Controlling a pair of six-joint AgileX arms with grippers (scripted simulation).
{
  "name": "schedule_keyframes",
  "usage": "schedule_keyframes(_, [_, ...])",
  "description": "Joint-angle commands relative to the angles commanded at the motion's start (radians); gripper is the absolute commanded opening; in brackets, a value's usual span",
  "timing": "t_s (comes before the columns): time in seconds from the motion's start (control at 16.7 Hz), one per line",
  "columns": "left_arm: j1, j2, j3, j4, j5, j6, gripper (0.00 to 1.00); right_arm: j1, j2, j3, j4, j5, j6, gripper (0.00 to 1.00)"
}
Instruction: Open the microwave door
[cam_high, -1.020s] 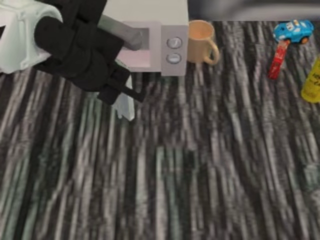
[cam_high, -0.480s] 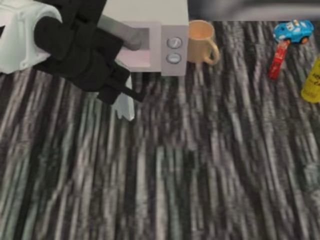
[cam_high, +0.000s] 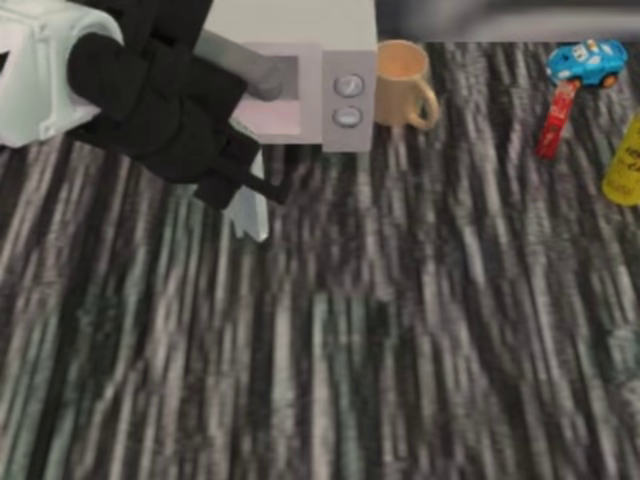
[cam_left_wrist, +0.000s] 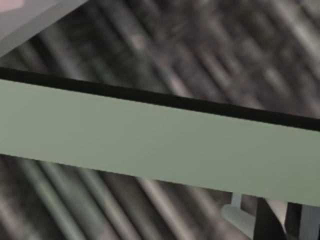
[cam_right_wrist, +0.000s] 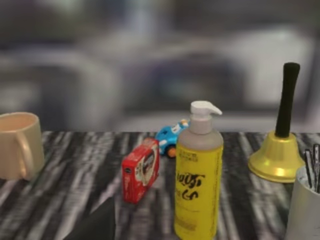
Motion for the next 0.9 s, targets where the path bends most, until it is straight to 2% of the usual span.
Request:
schedule_keyframes(0.48, [0.067,-0.051,-0.047,-0.021,0.083,0.161,0.00,0.000,0.000,0.000,0.000,0.000,0.000,1.00])
schedule_keyframes(0.9, [0.070,-0.054,-0.050,-0.022,0.089,0.170,0.00,0.000,0.000,0.000,0.000,0.000,0.000,1.00])
